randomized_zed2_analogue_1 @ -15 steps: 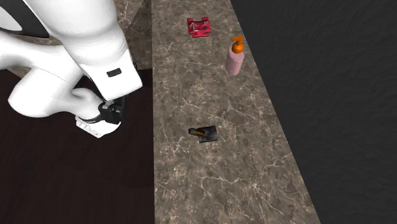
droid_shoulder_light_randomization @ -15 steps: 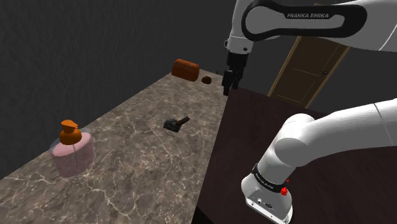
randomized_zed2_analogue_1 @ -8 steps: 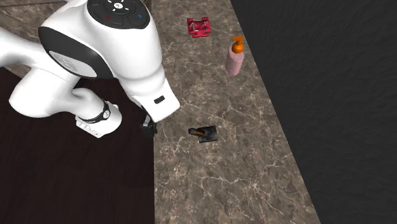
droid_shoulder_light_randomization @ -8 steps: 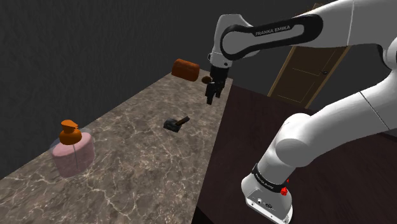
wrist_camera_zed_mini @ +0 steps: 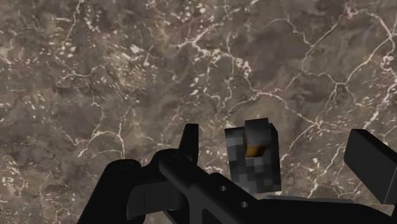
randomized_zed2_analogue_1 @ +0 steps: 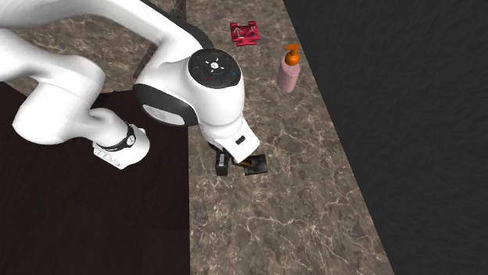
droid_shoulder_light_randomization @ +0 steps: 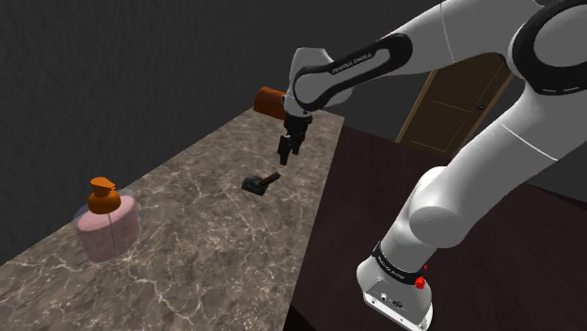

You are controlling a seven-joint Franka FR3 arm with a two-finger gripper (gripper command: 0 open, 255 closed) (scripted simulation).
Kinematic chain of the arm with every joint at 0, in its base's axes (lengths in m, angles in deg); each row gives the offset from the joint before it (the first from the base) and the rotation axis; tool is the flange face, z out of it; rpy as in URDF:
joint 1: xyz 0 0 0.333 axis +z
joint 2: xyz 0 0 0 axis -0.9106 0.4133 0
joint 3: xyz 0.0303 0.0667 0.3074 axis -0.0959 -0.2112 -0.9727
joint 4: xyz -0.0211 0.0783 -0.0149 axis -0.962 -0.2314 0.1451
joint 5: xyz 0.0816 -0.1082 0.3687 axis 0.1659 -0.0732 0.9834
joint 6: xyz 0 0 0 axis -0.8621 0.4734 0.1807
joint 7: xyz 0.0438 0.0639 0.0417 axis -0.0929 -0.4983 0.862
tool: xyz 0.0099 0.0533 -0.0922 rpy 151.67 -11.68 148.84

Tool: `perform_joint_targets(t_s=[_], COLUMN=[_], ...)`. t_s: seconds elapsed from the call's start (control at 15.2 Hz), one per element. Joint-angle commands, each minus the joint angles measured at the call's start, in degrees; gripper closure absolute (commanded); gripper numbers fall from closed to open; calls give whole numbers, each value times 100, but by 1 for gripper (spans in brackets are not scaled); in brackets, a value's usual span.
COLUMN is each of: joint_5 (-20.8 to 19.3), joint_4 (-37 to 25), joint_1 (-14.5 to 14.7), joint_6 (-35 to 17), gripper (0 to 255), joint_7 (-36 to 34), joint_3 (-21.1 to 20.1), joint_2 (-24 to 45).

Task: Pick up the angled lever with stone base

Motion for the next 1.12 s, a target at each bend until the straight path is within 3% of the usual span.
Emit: perform_joint_targets(t_s=[0.0,0.4,0.99,1.06], joint_5=[111,471,576,576], joint_4=[-108,-665,-565,-568], joint_1=[78,221,214,215], joint_6=[-376,-1189,-1773,-1771], gripper=[0,0,0,255], joint_7=[110,505,595,594], joint_3=[-10,-77,-99,-99], joint_2=[425,1660,2147,2149])
